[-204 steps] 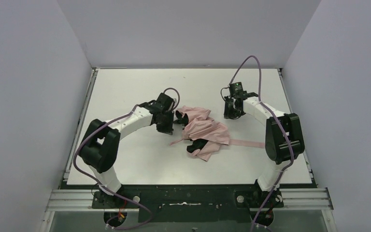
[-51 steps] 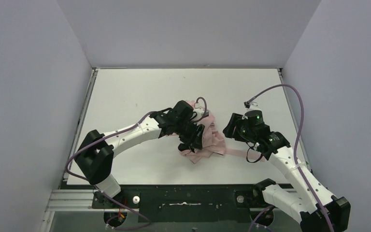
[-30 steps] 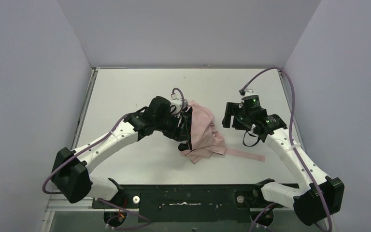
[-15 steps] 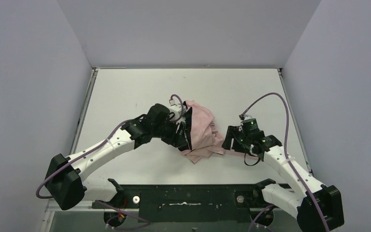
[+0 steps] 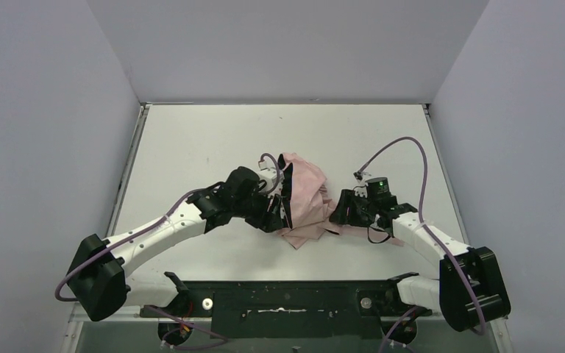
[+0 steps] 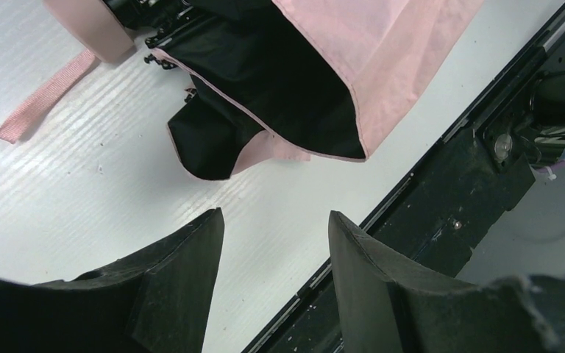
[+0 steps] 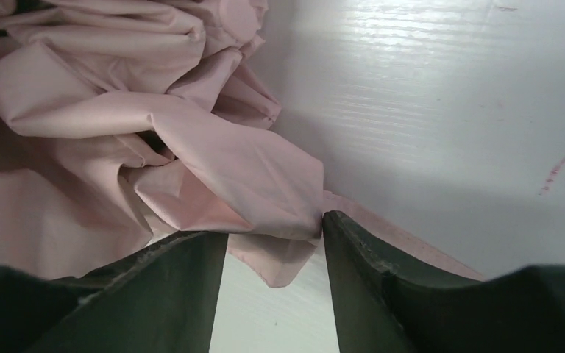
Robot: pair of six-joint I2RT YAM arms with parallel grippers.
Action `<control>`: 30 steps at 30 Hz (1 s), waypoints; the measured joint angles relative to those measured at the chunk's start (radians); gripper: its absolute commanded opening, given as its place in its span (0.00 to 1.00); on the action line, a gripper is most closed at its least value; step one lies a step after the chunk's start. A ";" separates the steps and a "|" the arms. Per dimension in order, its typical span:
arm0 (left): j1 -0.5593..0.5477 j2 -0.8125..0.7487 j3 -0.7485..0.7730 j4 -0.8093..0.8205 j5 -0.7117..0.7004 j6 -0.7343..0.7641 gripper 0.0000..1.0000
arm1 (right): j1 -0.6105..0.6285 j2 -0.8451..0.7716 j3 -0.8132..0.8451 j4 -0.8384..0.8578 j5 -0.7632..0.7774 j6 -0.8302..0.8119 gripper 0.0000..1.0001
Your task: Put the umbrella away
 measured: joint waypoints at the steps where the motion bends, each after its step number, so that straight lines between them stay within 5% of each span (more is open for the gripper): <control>1: -0.005 -0.003 -0.006 0.002 0.000 -0.003 0.52 | -0.002 0.001 -0.006 0.011 -0.020 0.001 0.41; 6: -0.023 -0.013 -0.026 0.005 0.001 -0.015 0.51 | -0.002 -0.038 -0.047 0.031 -0.102 0.047 0.11; 10: -0.033 -0.035 -0.038 0.018 0.003 -0.025 0.52 | 0.007 -0.109 -0.077 0.063 -0.162 0.159 0.01; 15: -0.040 -0.077 -0.043 0.032 0.003 -0.042 0.56 | 0.055 -0.170 -0.077 0.126 -0.174 0.321 0.00; 17: -0.042 -0.096 -0.043 0.042 0.003 -0.048 0.70 | 0.084 -0.174 -0.073 0.150 -0.164 0.395 0.00; 21: -0.056 -0.144 -0.056 0.076 0.006 -0.073 0.79 | 0.148 -0.172 -0.047 0.183 -0.108 0.527 0.00; 30: -0.074 -0.150 -0.111 0.199 0.006 -0.151 0.85 | 0.182 -0.108 0.031 0.254 0.012 0.739 0.00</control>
